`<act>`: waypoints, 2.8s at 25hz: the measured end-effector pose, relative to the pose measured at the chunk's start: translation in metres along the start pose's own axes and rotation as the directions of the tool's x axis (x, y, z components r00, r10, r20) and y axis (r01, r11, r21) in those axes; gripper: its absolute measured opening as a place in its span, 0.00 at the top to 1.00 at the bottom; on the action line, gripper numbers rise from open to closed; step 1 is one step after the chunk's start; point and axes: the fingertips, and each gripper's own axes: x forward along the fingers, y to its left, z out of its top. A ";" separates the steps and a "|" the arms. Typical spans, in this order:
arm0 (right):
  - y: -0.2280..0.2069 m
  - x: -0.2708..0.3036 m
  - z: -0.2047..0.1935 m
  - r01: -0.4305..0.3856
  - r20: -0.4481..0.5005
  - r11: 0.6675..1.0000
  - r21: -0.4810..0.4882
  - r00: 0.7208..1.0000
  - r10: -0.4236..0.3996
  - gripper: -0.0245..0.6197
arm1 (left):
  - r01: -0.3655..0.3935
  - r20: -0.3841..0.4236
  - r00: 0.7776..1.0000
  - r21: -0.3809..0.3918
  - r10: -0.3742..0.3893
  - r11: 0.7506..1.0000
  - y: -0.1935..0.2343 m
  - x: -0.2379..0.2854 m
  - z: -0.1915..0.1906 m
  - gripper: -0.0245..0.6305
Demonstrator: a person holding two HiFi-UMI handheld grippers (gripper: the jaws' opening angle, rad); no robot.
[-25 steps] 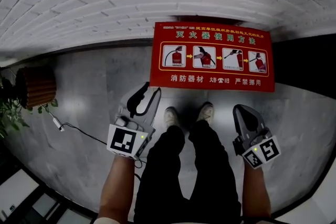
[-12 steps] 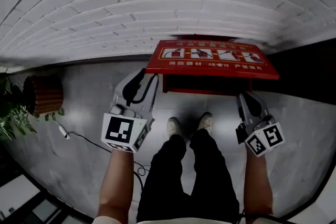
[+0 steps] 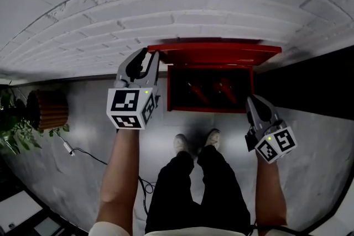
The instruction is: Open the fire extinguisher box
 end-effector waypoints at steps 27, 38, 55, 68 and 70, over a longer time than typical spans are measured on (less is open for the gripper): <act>0.061 -0.054 0.118 0.005 0.066 0.997 -0.077 0.998 0.000 0.96 | -0.090 -0.019 0.996 -0.130 0.089 0.987 -0.047 -0.143 0.052 0.96; 0.114 -0.096 0.188 0.025 0.063 0.991 -0.130 0.998 -0.016 0.96 | -0.012 0.059 0.998 -0.084 0.017 0.996 -0.082 -0.202 0.147 0.96; 0.094 -0.085 0.220 0.071 0.073 0.989 -0.127 0.995 -0.062 0.96 | 0.050 0.052 0.998 -0.078 -0.046 0.996 -0.091 -0.184 0.168 0.96; 0.099 -0.084 0.227 0.065 0.086 0.987 -0.146 0.995 -0.053 0.96 | 0.049 0.056 0.997 -0.080 -0.045 0.996 -0.090 -0.183 0.171 0.96; 0.099 -0.084 0.227 0.064 0.084 0.987 -0.147 0.995 -0.052 0.96 | 0.049 0.056 0.997 -0.080 -0.044 0.996 -0.090 -0.183 0.171 0.96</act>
